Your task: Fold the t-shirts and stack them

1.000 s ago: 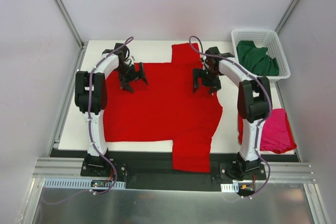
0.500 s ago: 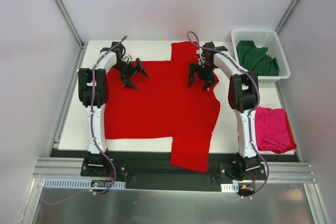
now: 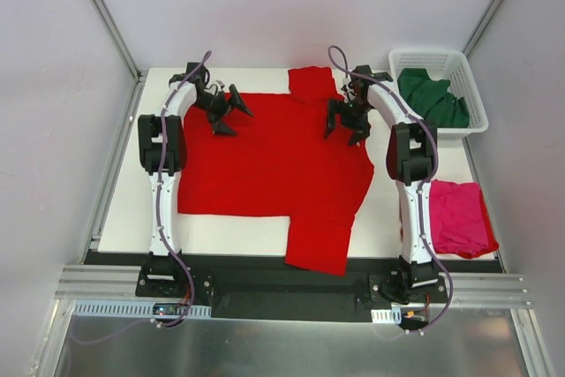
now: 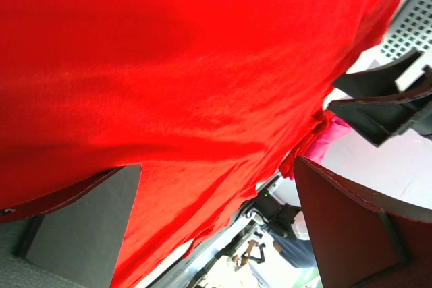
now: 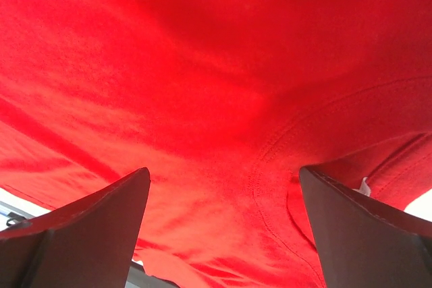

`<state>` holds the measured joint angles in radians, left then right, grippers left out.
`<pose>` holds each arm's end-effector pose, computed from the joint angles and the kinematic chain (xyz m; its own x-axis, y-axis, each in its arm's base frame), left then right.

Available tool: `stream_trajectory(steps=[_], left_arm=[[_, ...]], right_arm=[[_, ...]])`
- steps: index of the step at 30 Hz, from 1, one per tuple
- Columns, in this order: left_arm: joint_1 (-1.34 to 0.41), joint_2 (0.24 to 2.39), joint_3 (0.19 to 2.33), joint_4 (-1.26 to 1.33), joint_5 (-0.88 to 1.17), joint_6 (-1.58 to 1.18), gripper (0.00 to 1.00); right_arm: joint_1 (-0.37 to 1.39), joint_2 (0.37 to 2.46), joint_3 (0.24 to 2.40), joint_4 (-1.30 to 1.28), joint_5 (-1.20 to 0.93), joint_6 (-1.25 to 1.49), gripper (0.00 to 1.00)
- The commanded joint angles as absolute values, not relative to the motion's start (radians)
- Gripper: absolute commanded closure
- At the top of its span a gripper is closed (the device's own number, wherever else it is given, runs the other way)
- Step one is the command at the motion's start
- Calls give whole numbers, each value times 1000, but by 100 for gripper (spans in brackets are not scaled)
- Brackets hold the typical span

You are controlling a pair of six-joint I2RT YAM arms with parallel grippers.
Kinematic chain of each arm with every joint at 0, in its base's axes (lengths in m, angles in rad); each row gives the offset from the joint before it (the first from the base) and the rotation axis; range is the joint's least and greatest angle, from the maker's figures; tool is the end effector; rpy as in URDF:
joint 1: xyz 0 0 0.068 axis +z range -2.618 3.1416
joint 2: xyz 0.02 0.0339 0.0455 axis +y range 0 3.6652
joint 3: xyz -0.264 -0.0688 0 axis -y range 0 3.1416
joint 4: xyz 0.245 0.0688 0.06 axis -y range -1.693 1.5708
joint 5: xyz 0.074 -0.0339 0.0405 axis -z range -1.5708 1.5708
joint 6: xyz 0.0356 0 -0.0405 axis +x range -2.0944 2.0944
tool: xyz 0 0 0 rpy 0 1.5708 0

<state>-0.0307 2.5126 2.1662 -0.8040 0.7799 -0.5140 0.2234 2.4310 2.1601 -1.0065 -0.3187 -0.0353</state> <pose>0.5238 -0.0411 0.1514 -0.9464 -0.3207 -0.0397 -0.1798 0.6249 -0.7597 0.4884 0.1224 0.1748 -0.9224 -0.2439 -0.2996 -0.3315 0.8979 0.2895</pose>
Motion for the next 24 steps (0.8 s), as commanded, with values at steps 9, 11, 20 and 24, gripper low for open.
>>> stream_trajectory(steps=[9, 11, 20, 24], left_arm=[[-41, 2416, 2047, -738, 767, -514, 1], [-49, 2325, 1955, -738, 730, -515, 1], [-84, 2131, 1787, -741, 663, -535, 1], [-78, 2120, 1746, -752, 646, -503, 1]], right_arm=[[225, 2309, 2128, -1104, -265, -52, 4], [229, 2267, 2129, -1088, -268, -28, 4], [250, 2218, 2157, -996, -147, 28, 4], [245, 2269, 2172, -919, -149, 29, 4]])
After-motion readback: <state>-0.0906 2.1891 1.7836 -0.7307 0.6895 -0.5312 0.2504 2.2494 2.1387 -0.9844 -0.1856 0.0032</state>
